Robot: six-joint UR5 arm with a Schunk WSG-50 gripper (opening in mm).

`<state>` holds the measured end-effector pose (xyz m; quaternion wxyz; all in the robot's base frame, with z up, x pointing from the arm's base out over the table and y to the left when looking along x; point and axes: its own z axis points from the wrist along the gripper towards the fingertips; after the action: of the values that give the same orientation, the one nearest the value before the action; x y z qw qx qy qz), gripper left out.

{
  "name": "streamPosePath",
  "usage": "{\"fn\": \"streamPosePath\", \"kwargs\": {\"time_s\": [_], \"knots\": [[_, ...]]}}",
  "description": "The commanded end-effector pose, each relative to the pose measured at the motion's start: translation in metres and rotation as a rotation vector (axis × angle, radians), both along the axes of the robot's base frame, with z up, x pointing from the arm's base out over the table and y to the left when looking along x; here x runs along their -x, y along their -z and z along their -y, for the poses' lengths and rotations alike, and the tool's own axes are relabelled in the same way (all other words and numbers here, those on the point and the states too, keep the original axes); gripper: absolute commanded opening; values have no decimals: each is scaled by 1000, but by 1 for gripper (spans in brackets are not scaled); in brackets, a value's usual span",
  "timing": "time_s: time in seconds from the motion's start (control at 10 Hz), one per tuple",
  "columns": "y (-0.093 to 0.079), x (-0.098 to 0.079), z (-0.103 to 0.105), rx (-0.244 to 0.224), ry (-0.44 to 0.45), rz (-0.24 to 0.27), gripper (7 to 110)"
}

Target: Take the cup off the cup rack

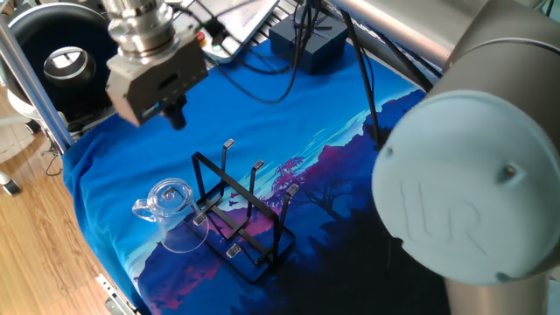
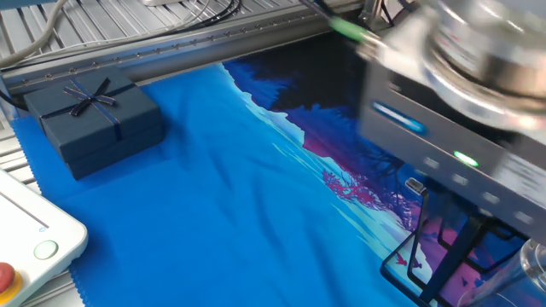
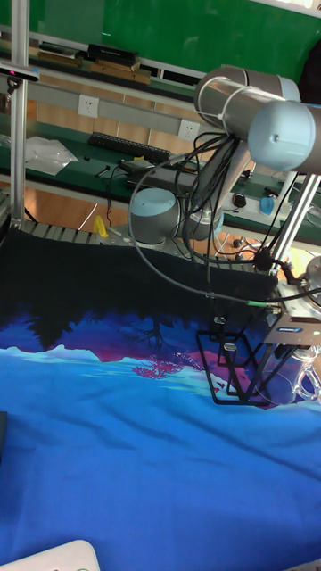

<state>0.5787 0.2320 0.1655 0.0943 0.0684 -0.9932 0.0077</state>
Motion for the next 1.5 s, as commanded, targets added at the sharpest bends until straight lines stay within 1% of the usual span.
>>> {"fn": "streamPosePath", "kwargs": {"time_s": [0.0, 0.1, 0.2, 0.3, 0.4, 0.5, 0.6, 0.7, 0.8, 0.9, 1.0, 1.1, 1.3, 1.4], "knots": [[2, 15, -20, -24, 38, -11, 7], [-1, 5, -17, -25, 15, 2, 7], [-1, 4, -29, -77, -5, 8, 7], [0, 1, -24, -63, -30, 17, 7], [0, 1, -6, 5, -63, 17, 7], [-1, 3, 3, 35, -106, 4, 7], [-2, 5, 4, 29, -148, -7, 7], [-1, 2, 6, 30, -195, 3, 7], [0, -4, 6, 24, -237, 23, 7], [1, -8, 2, 6, -260, 39, 7], [1, -8, 1, 4, -263, 39, 7], [0, -6, 1, 4, -254, 32, 22], [-1, 3, 1, 6, -216, 1, 22], [-1, 3, 1, 10, -196, -1, 22]]}}
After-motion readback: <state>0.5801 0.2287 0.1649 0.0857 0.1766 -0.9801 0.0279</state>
